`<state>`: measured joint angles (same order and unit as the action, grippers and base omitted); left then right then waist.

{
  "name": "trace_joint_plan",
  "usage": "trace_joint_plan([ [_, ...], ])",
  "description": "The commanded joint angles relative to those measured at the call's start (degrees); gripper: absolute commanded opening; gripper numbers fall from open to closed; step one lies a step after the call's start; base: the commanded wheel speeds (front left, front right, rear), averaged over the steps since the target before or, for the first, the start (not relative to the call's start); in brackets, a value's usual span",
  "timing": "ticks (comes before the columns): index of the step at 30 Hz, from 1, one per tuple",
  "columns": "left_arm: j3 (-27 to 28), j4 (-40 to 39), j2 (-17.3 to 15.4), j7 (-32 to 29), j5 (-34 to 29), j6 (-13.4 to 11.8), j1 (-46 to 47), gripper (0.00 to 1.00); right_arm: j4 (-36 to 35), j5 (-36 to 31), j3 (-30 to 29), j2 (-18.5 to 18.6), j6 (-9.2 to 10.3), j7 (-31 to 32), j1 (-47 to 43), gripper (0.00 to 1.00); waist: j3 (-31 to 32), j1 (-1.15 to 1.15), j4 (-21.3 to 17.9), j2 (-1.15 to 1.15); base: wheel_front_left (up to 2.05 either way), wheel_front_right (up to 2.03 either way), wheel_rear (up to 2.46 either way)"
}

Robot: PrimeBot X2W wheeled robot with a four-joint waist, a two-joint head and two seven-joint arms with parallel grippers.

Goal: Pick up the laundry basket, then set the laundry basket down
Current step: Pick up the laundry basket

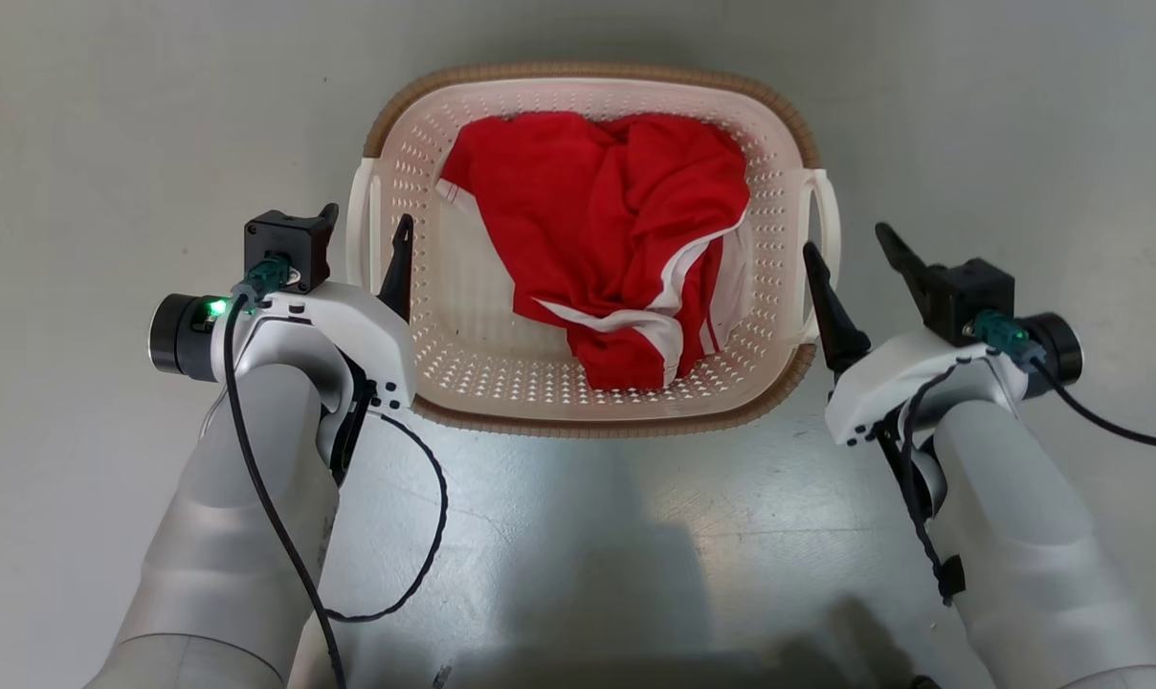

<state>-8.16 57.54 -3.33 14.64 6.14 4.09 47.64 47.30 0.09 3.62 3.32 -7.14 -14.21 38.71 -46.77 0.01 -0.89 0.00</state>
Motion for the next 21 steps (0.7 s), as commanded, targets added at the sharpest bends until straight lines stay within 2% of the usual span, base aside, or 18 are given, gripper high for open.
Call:
trace_joint_plan([
  [1,1.2,-0.5,-1.5,0.3,0.5,-0.5,-0.2,1.0,-0.9,0.0,0.9,-0.4,-0.35,-0.8,-0.8,1.0,-0.6,0.0,0.4,0.0,0.0,0.0,0.0],
  [11,0.6,-0.2,-1.6,0.4,0.4,-0.4,1.4,1.0,-0.9,0.3,0.8,-0.4,-0.35,-0.8,1.1,1.0,-3.8,0.0,1.2,0.0,0.0,0.0,0.0],
  [21,-0.8,1.1,-1.2,0.4,-0.1,0.0,3.1,1.0,2.7,1.0,1.0,-0.4,-0.35,-0.8,2.5,1.0,-5.6,0.0,1.2,0.0,0.0,0.0,0.0],
])
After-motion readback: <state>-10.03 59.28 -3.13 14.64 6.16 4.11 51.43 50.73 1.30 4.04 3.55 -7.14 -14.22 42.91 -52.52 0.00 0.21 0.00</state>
